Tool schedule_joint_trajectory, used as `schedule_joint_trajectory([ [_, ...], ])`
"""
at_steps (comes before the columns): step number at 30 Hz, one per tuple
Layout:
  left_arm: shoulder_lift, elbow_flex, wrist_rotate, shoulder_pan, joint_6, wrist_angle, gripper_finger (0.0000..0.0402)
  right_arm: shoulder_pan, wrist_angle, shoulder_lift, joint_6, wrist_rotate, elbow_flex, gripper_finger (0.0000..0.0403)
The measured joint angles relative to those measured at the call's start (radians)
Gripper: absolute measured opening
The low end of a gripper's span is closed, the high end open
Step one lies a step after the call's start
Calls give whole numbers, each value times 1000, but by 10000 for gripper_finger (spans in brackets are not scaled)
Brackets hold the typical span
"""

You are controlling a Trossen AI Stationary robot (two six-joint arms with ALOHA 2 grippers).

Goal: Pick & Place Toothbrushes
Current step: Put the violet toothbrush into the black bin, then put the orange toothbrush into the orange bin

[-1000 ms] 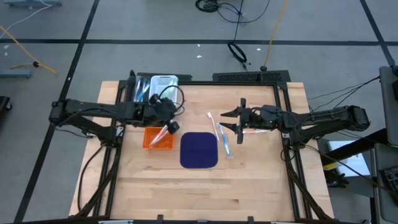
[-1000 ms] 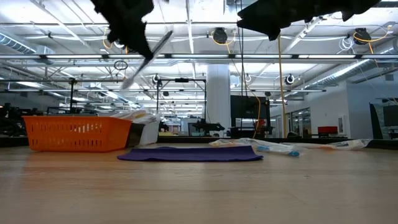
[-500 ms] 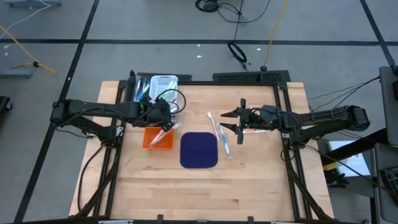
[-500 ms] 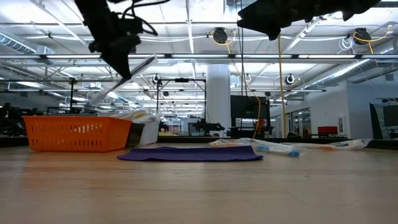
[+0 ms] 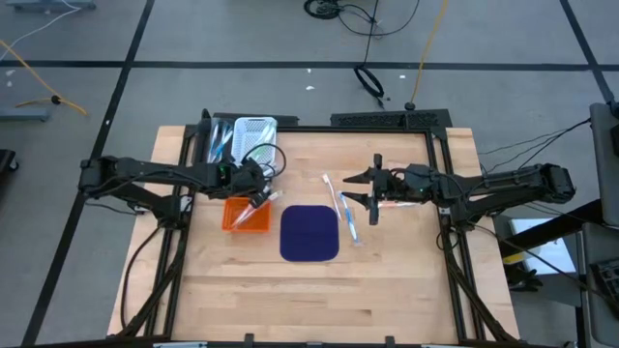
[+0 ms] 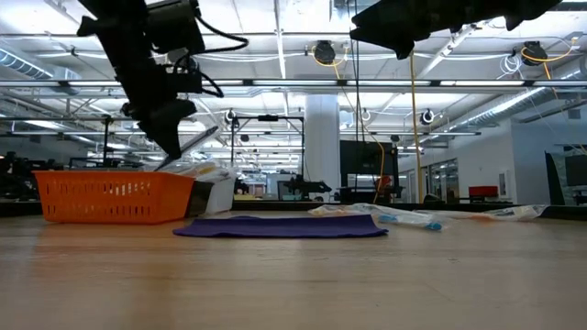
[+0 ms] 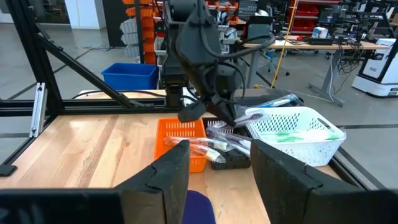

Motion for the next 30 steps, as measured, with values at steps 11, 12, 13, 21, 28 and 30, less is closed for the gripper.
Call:
schedule_joint_trajectory([
  [11, 0, -61, 15, 29, -6, 62, 7, 0, 2, 0, 0, 2, 0, 161],
  [12, 0, -61, 15, 29, -6, 62, 7, 0, 2, 0, 0, 2, 0, 161],
  [13, 0, -61, 15, 29, -6, 63, 8, 0, 2, 0, 0, 2, 0, 161],
  [21, 0, -61, 18, 25, -10, 68, 70, 0, -24, 0, 0, 2, -1, 159],
  [28, -7, -61, 18, 25, -5, 68, 170, 0, -31, 0, 53, 2, -36, 156],
  [30, -16, -60, 18, 25, -5, 68, 190, 0, -31, 0, 92, 2, -61, 156],
])
